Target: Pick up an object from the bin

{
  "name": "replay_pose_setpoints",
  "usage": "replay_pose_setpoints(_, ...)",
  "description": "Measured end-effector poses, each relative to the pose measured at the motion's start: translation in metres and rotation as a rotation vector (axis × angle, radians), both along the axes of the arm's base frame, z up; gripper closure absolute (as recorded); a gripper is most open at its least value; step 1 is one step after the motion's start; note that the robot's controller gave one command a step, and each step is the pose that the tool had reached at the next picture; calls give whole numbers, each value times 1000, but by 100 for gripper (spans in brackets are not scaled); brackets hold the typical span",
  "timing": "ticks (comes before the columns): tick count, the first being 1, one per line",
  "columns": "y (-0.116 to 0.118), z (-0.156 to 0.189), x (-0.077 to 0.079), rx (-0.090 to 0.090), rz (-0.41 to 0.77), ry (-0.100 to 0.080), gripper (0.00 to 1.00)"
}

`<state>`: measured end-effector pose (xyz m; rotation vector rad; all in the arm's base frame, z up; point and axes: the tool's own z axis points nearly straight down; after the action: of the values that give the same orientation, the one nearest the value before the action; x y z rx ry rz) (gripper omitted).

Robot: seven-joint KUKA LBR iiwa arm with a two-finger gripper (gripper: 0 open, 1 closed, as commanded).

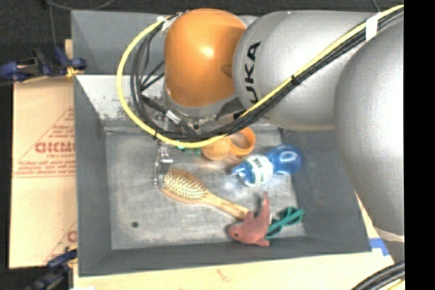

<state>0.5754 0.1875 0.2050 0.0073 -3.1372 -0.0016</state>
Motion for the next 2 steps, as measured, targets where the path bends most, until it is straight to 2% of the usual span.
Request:
replay_pose_setpoints(1, -1, 4, 2, 2, -4, -8, 0)
replay_pose_setpoints(2, -12, -6, 8, 1, 152, -10, 0)
